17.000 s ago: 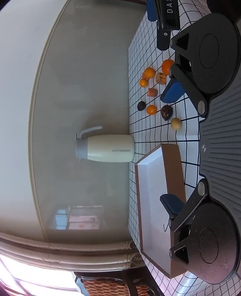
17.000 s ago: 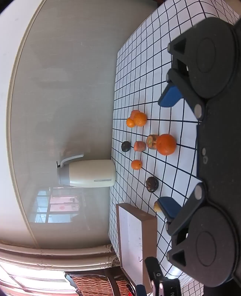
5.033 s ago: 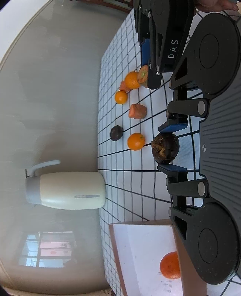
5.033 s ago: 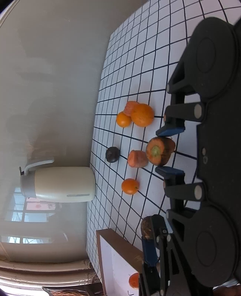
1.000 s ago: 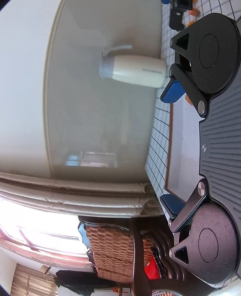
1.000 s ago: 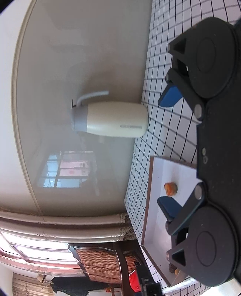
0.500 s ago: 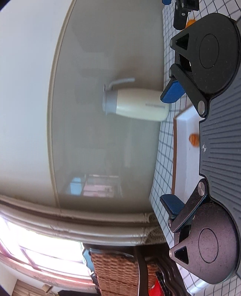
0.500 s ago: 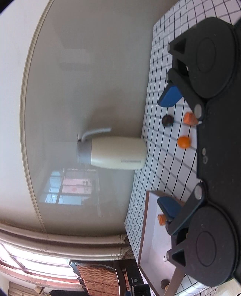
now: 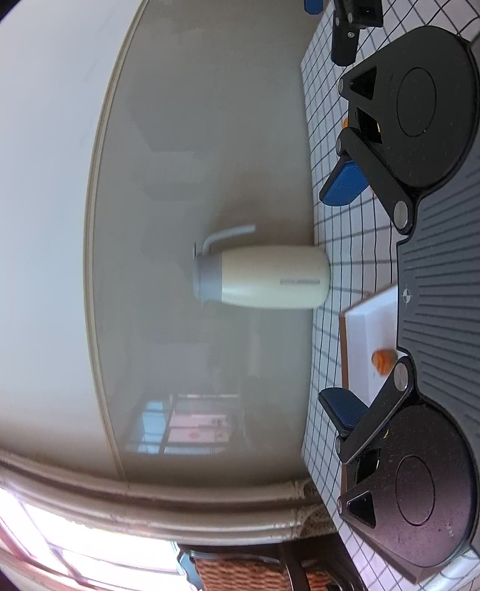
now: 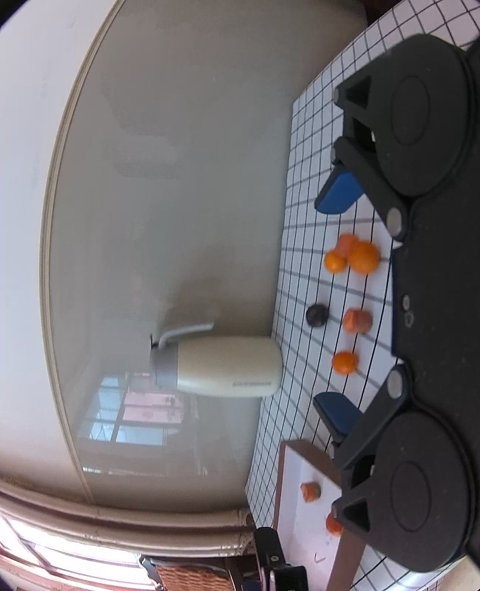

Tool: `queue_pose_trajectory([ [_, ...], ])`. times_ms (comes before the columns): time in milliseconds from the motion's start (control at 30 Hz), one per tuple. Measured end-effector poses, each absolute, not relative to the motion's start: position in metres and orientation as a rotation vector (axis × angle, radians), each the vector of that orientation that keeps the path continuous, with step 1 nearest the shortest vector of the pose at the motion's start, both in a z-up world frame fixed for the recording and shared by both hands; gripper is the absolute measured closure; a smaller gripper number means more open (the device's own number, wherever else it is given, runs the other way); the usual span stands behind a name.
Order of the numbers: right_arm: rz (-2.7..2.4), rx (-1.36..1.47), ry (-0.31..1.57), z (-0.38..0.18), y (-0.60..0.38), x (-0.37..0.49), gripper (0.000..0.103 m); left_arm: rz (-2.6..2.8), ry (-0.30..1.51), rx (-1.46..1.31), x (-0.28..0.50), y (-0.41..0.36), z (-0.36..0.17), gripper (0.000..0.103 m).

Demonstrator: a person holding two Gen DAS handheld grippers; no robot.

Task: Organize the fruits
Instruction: 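Move both open grippers back toward the remaining fruits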

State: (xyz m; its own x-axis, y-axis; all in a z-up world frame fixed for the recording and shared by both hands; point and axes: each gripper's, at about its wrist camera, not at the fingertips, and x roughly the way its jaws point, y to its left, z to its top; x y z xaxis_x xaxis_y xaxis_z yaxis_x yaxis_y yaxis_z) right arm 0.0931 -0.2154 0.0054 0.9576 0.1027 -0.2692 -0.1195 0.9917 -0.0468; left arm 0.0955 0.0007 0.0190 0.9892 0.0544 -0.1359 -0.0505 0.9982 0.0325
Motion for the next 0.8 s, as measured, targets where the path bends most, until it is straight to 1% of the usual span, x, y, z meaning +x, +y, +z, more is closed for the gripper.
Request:
queue_pose_trajectory([
  [233,0.074,-0.067,0.287,-0.002,-0.234,0.095,0.006,-0.015,0.171,0.067,0.109,-0.031,0.011,0.0],
  [433,0.057,-0.072,0.323,-0.008,-0.246,0.111,0.012,-0.045,0.213,0.103,0.128,-0.055,0.003,0.0],
  [467,0.054,-0.068,0.33,-0.009,-0.248,0.115,0.013,-0.047,0.219,0.104,0.133,-0.058,0.001,0.001],
  [500,0.052,-0.066,0.339,-0.01,-0.249,0.118,0.015,-0.049,0.229,0.108,0.137,-0.061,0.0,0.004],
  [533,0.052,-0.063,0.35,-0.012,-0.25,0.123,0.018,-0.051,0.246,0.11,0.143,-0.064,-0.002,0.01],
  [567,0.052,-0.061,0.36,-0.014,-0.251,0.128,0.02,-0.056,0.264,0.107,0.149,-0.067,-0.003,0.013],
  [633,0.051,-0.058,0.384,-0.019,-0.252,0.139,0.024,-0.058,0.296,0.099,0.161,-0.072,-0.007,0.014],
  [733,0.053,-0.054,0.419,-0.027,-0.253,0.156,0.029,-0.064,0.331,0.106,0.176,-0.079,-0.014,0.015],
  [800,0.056,-0.052,0.442,-0.032,-0.253,0.165,0.031,-0.072,0.358,0.11,0.183,-0.084,-0.019,0.017],
])
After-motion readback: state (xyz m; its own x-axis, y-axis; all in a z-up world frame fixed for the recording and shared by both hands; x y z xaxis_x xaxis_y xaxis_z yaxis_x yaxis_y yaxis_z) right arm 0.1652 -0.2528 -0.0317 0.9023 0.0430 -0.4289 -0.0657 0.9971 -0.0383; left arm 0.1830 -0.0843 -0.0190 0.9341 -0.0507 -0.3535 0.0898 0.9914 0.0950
